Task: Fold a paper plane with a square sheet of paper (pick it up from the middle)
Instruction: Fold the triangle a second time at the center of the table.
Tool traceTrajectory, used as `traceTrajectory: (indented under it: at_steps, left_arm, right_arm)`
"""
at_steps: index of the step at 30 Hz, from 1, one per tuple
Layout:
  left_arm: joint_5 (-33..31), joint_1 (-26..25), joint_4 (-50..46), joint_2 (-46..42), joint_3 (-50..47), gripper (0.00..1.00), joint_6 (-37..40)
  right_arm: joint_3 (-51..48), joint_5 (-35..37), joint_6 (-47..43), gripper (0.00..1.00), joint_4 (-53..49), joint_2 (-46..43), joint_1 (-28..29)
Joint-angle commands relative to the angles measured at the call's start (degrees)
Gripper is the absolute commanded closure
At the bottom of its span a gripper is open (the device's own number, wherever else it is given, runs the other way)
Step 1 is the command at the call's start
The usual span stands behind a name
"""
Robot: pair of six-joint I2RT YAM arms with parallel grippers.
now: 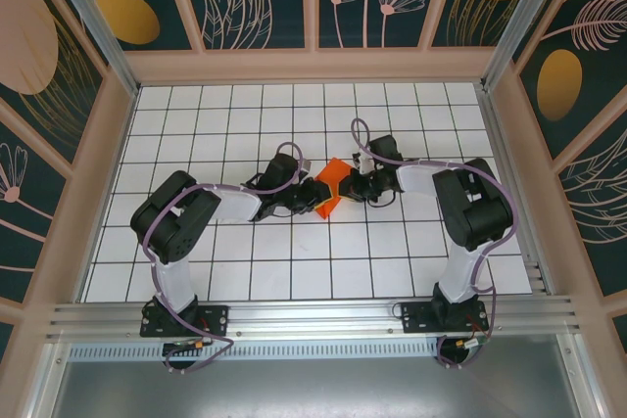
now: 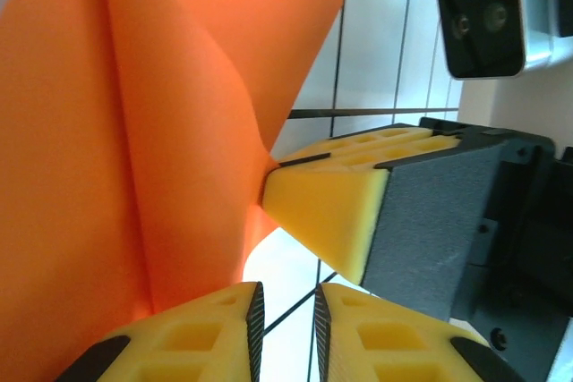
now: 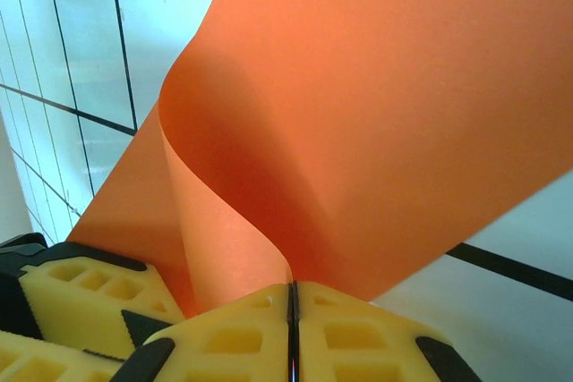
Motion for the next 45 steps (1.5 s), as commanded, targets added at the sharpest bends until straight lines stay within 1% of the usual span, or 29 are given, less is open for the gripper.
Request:
traceTrajectory:
  at_steps: [1,23,45]
  left_arm:
    - [-1.2,-0.4,-2.8,0.0,1.4,0.74,2.1]
    - [-1.2,-0.5,-3.5,1.3,1.0,0.76,2.8]
    - [-1.6,-0.6,-4.4,2.2,0.5,0.76,3.1]
  right_arm:
    - [1.7,-1.7,-2.0,0.88,-1.0,1.3,0.9]
    - [3.7,0.3,-2.8,0.88,-2.6,3.7,1.4]
    - [3.6,2.9,-2.5,0.89,-3.8,3.0,1.3]
